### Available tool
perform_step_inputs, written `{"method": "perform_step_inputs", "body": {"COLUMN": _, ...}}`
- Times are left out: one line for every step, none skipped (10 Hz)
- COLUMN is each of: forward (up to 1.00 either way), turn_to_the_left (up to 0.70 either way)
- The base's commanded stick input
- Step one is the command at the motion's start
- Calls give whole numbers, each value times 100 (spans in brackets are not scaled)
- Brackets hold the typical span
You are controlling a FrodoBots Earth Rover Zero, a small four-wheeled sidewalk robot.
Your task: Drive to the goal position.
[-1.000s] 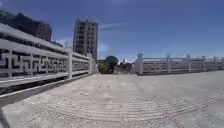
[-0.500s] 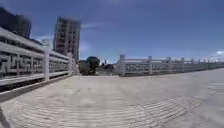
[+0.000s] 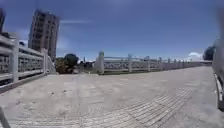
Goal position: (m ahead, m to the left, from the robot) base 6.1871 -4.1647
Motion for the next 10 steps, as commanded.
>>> {"method": "perform_step_inputs", "body": {"forward": 45, "turn_to_the_left": -27}}
{"method": "perform_step_inputs", "body": {"forward": 45, "turn_to_the_left": -27}}
{"method": "perform_step_inputs", "body": {"forward": 45, "turn_to_the_left": -27}}
{"method": "perform_step_inputs", "body": {"forward": 45, "turn_to_the_left": -27}}
{"method": "perform_step_inputs", "body": {"forward": 45, "turn_to_the_left": -27}}
{"method": "perform_step_inputs", "body": {"forward": 45, "turn_to_the_left": -27}}
{"method": "perform_step_inputs", "body": {"forward": 50, "turn_to_the_left": -24}}
{"method": "perform_step_inputs", "body": {"forward": 69, "turn_to_the_left": -14}}
{"method": "perform_step_inputs", "body": {"forward": 50, "turn_to_the_left": -24}}
{"method": "perform_step_inputs", "body": {"forward": 45, "turn_to_the_left": -27}}
